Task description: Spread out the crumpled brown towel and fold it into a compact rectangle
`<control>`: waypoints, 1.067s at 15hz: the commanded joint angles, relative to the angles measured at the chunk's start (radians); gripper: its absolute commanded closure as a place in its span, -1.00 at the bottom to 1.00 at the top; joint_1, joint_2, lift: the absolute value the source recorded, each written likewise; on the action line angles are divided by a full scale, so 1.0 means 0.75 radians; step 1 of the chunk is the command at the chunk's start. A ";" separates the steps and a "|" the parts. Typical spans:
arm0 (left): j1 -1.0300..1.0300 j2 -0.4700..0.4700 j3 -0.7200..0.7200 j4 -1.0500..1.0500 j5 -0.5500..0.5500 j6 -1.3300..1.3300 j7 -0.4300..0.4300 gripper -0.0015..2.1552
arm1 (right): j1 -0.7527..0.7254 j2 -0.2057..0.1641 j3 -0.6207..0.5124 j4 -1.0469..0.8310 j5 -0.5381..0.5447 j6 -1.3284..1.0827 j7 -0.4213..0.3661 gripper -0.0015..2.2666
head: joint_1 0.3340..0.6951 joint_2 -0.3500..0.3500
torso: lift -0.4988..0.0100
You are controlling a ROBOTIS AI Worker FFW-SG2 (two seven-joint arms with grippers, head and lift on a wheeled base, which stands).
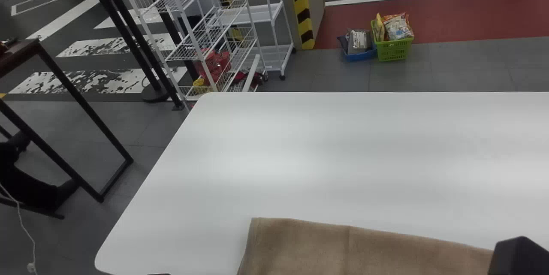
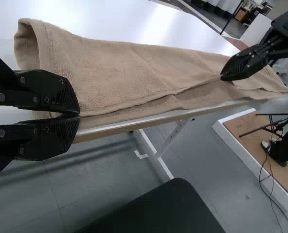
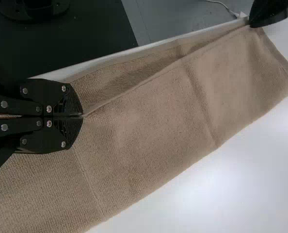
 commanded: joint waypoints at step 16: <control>-0.002 0.001 0.003 -0.006 -0.002 -0.004 0.000 -0.05 | 0.013 -0.007 0.011 0.033 0.072 -0.037 0.004 -0.58 | 1.00 1.00 | 0.46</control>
